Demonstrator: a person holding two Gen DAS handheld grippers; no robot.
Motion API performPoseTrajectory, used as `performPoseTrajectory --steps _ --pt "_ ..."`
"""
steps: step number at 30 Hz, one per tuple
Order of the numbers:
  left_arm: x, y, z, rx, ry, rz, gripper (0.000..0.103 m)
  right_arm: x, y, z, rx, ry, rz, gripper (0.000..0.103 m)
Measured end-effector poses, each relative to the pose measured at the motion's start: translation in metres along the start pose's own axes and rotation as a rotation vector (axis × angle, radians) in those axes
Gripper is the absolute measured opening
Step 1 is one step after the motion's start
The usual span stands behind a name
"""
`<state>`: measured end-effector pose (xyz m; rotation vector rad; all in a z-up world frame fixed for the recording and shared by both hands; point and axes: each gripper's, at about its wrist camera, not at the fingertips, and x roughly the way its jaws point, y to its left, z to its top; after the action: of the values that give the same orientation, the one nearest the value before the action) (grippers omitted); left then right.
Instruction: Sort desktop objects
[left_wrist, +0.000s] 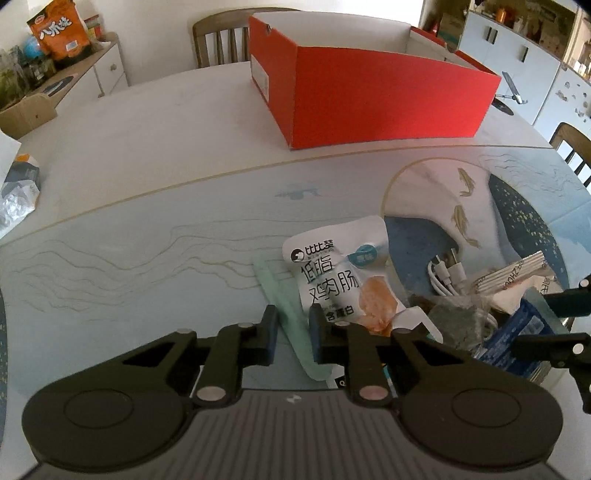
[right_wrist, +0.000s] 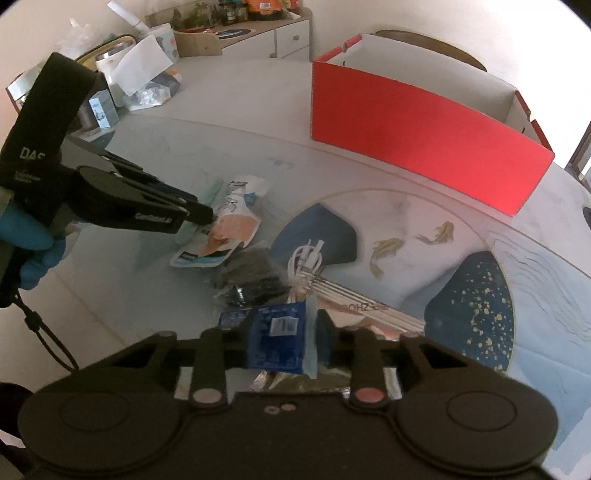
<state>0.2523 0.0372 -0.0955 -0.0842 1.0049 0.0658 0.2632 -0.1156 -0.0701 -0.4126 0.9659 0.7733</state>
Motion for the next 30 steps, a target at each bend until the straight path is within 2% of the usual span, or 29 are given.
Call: performPoseTrajectory --steps 2,10,19,30 --pt "0.000 0.002 0.000 -0.016 0.001 -0.010 0.010 -0.002 -0.002 0.000 0.011 -0.005 0.006 0.025" --pt "-0.008 0.006 -0.006 -0.043 -0.008 -0.037 0.010 -0.013 -0.005 0.001 0.048 -0.030 0.036 0.015" --pt "-0.026 0.010 -0.013 -0.067 -0.038 -0.063 0.009 -0.029 -0.003 0.000 0.083 -0.072 0.038 0.010" --pt "-0.045 0.013 -0.023 -0.086 -0.054 -0.096 0.009 -0.051 -0.013 -0.004 0.179 -0.110 0.060 0.010"
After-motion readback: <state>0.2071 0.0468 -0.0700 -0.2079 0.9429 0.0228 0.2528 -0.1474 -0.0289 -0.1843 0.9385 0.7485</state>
